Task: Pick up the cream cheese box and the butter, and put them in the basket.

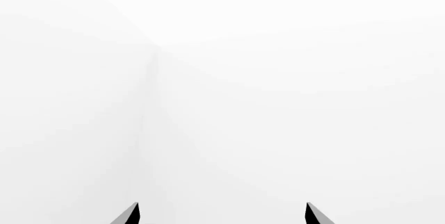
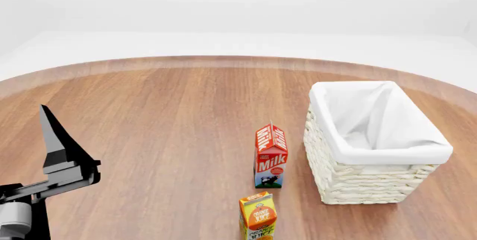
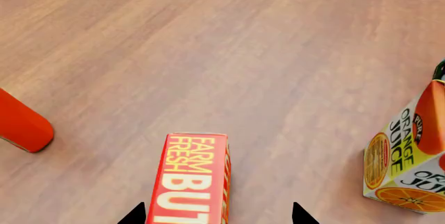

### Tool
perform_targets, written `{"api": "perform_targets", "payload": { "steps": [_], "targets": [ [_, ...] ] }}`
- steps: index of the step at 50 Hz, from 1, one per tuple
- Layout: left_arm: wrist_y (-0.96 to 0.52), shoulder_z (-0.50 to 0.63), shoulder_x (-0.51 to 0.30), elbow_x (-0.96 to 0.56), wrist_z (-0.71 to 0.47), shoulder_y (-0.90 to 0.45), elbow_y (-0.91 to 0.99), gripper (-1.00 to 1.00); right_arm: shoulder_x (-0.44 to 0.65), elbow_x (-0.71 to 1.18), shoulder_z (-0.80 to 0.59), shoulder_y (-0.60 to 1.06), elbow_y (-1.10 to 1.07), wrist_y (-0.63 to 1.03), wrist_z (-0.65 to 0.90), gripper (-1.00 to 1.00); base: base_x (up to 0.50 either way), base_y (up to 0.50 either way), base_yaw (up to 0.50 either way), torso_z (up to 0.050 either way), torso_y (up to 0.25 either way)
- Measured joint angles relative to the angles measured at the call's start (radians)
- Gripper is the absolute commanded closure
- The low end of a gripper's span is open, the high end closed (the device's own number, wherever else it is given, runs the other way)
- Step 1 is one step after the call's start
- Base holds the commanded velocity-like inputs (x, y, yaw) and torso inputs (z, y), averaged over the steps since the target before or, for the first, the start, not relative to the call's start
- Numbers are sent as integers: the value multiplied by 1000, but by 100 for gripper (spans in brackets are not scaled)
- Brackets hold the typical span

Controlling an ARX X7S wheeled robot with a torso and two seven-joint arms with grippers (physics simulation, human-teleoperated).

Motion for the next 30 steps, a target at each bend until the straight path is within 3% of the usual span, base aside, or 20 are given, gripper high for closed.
{"api": "perform_targets", "payload": {
  "steps": [30],
  "targets": [
    [10, -22, -9, -15, -9, 10, -9, -100, -30, 104, 62, -42, 121, -59, 12, -100, 0, 0, 0, 0, 0]
  ]
}}
